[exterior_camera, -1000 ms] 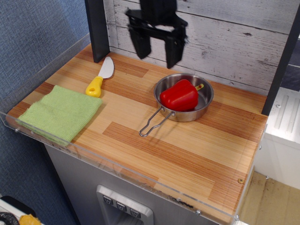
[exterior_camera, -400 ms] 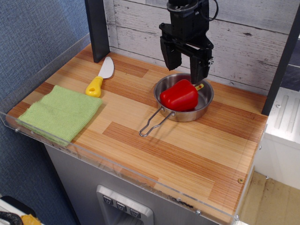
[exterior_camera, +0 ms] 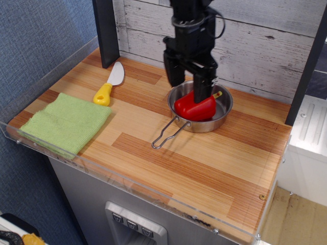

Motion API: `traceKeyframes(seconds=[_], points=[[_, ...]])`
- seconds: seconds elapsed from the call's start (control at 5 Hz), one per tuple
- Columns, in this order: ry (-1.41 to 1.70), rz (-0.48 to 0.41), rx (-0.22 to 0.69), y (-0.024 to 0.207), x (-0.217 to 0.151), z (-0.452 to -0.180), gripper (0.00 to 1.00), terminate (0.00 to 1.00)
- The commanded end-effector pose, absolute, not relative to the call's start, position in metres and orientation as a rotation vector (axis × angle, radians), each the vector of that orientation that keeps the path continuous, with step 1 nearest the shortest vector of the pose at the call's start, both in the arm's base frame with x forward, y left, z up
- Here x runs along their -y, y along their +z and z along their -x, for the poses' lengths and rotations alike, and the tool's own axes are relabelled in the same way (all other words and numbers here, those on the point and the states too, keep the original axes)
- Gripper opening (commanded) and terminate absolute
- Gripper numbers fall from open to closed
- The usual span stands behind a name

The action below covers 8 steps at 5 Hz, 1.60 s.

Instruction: Place the capsicum on the green cloth.

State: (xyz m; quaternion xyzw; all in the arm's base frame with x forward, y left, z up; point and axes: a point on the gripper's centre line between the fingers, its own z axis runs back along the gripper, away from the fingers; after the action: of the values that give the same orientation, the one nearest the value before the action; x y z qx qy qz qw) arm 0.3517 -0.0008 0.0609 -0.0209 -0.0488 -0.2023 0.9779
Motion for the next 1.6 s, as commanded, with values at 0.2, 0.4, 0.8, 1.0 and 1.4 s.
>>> traceKeyframes(seconds=[0.2, 0.4, 0.8, 1.0, 1.4], points=[[-0.427, -0.002, 0.06, 0.036, -0.003, -0.333, 1.0, 0.0], [-0.423, -0.008, 0.05, 0.031, -0.006, -0.333, 1.0, 0.0], [-0.421, -0.022, 0.05, 0.034, -0.004, -0.338, 1.0, 0.0], [-0.419, -0.002, 0.098, 0.049, 0.006, -0.351, 1.0, 0.0], [-0.431, 0.047, 0.118, 0.053, 0.027, -0.368, 1.0, 0.0]])
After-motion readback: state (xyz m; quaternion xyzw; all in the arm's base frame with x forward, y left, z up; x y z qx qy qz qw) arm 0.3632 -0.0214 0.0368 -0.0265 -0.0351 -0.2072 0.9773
